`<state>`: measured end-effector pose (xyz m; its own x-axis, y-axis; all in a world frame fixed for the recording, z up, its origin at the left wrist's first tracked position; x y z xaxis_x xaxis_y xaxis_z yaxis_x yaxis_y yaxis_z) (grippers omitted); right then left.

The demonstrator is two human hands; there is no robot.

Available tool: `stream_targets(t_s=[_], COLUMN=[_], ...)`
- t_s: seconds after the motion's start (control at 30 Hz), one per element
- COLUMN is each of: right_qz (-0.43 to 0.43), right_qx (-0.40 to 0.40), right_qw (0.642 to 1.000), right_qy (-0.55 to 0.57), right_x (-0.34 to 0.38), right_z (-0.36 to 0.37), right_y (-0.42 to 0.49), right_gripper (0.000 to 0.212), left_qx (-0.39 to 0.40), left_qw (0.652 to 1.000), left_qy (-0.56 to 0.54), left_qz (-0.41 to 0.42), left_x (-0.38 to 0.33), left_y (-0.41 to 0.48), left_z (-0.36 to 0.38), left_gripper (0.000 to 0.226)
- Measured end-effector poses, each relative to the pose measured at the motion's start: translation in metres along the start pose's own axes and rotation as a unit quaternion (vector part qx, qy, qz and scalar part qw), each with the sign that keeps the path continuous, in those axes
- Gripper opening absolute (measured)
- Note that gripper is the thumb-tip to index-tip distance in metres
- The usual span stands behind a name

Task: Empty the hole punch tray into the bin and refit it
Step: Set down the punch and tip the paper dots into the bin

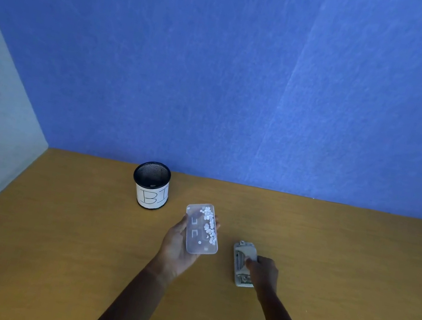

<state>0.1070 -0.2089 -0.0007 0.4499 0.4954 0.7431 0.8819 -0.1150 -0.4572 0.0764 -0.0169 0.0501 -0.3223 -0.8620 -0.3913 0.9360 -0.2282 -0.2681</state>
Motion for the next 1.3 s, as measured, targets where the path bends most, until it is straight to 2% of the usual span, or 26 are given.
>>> stream_targets(t_s=[0.2, 0.33, 0.37, 0.4, 0.47, 0.53, 0.6, 0.63, 0.7, 0.73, 0.8, 0.87, 0.93, 1.13, 1.3], right_qz=[0.023, 0.037, 0.045, 0.046, 0.028, -0.018, -0.062, -0.055, -0.017, 0.004, 0.039, 0.06, 0.073, 0.091, 0.074], right_qx=[0.012, 0.031, 0.032, 0.03, 0.001, -0.046, -0.058, -0.03, 0.075, 0.132, 0.228, 0.285, 0.311, 0.36, 0.408], right_qw=[0.999, 0.998, 0.998, 0.997, 0.999, 0.999, 0.995, 0.99, 0.952, 0.923, 0.866, 0.823, 0.797, 0.751, 0.713], right_qy=[-0.03, -0.04, -0.042, -0.049, -0.045, -0.017, 0.052, 0.128, 0.296, 0.361, 0.443, 0.488, 0.513, 0.545, 0.566], right_x=[-0.003, -0.003, -0.004, -0.003, 0.003, 0.013, 0.03, 0.036, 0.045, 0.051, 0.063, 0.074, 0.082, 0.092, 0.106], right_z=[0.0, -0.001, -0.001, -0.002, -0.005, -0.01, -0.005, 0.004, 0.033, 0.048, 0.072, 0.085, 0.09, 0.098, 0.105], right_y=[0.002, 0.003, 0.002, 0.002, -0.002, -0.008, -0.015, -0.018, -0.026, -0.032, -0.046, -0.059, -0.067, -0.076, -0.08], right_gripper=[0.03, 0.02, 0.024, 0.026, 0.015, 0.037, 0.034, 0.028, 0.022, 0.026, 0.035, 0.039, 0.041, 0.04, 0.041], left_qx=[-0.009, -0.008, -0.007, -0.006, -0.004, -0.007, -0.015, -0.017, -0.025, -0.029, -0.039, -0.052, -0.058, -0.07, -0.088], left_qw=[0.999, 0.997, 0.997, 0.997, 0.997, 0.996, 0.996, 0.995, 0.992, 0.99, 0.986, 0.983, 0.98, 0.976, 0.973], left_qy=[0.033, 0.07, 0.071, 0.072, 0.075, 0.082, 0.086, 0.092, 0.119, 0.135, 0.157, 0.17, 0.187, 0.202, 0.212], left_qz=[0.008, 0.013, 0.012, 0.011, 0.013, 0.015, 0.019, 0.022, 0.028, 0.031, 0.035, 0.039, 0.045, 0.035, 0.03], left_x=[-0.003, -0.007, -0.007, -0.008, -0.008, -0.01, -0.011, -0.013, -0.015, -0.016, -0.016, -0.018, -0.021, -0.027, -0.03], left_y=[0.0, 0.001, 0.001, 0.001, 0.002, 0.003, 0.004, 0.005, 0.006, 0.006, 0.007, 0.007, 0.006, 0.005, 0.004], left_z=[0.002, 0.003, 0.003, 0.003, 0.004, 0.006, 0.006, 0.007, 0.008, 0.008, 0.009, 0.008, 0.005, -0.005, -0.01], left_gripper=[0.035, 0.033, 0.033, 0.034, 0.034, 0.033, 0.031, 0.03, 0.028, 0.027, 0.025, 0.025, 0.024, 0.032, 0.029])
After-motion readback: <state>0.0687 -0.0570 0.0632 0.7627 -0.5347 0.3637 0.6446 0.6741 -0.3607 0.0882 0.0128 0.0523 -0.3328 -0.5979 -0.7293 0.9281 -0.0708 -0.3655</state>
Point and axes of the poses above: each hand's wrist, its own y-axis towards the middle knuckle, its own z-axis out of the palm, x = y × z, the point moved 8 cm from there along y, towards the middle knuckle, and after that the axes turned 11 degrees about x, right-handed, at the moved point
